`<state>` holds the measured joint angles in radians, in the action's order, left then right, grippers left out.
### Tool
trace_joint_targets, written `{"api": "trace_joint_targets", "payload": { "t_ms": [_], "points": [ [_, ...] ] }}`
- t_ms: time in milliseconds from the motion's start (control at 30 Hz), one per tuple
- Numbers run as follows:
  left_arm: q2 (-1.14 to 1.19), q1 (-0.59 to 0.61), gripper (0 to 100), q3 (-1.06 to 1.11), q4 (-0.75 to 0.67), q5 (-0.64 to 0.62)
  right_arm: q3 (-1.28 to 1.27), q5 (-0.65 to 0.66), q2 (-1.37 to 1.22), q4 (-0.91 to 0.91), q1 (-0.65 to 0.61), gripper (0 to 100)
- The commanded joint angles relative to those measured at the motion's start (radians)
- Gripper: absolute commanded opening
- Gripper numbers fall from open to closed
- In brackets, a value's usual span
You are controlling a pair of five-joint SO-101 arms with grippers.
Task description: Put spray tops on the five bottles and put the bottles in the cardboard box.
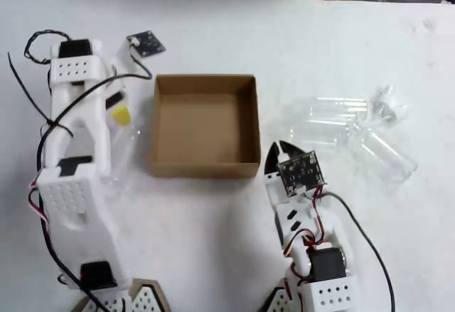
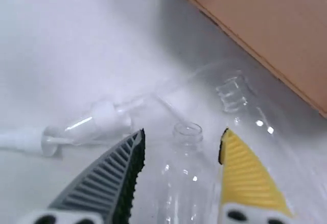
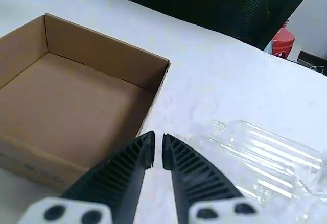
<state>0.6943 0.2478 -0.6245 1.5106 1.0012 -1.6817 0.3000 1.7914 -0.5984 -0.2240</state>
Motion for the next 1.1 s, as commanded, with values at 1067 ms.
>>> {"api": "trace_joint_targets", "payload": {
  "t_ms": [1067],
  "points": [
    [0.196,0.036,19,-0.241,0.195,0.104,-0.008,0.011,-0.005,-0.021,0.01,1.5]
  ]
}}
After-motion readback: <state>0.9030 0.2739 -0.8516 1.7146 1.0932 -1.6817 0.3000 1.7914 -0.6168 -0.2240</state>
